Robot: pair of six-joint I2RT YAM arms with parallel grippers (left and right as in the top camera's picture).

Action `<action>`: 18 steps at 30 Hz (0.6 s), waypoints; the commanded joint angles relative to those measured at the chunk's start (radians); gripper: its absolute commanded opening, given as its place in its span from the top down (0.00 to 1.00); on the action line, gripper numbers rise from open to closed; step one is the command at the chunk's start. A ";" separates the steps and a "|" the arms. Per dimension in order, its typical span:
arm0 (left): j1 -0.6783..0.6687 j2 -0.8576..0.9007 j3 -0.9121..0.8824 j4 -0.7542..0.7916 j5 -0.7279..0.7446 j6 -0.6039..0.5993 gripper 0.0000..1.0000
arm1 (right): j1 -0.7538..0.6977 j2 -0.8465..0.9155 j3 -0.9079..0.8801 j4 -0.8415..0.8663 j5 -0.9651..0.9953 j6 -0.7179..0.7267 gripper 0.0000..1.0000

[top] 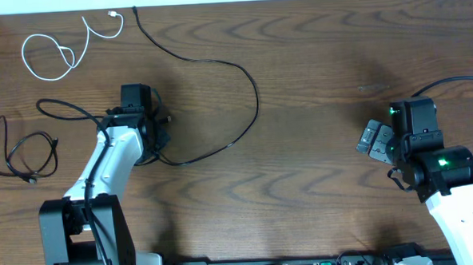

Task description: Untangle cables

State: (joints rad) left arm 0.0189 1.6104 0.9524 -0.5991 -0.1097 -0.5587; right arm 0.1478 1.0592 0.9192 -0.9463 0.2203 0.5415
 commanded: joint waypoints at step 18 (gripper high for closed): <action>0.002 -0.144 -0.003 0.600 0.105 0.148 0.93 | -0.007 -0.006 0.002 -0.001 0.009 0.011 0.01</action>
State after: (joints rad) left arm 0.0189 1.5314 0.9409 -0.1032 -0.0906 -0.5091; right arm 0.1478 1.0592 0.9192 -0.9459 0.2203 0.5415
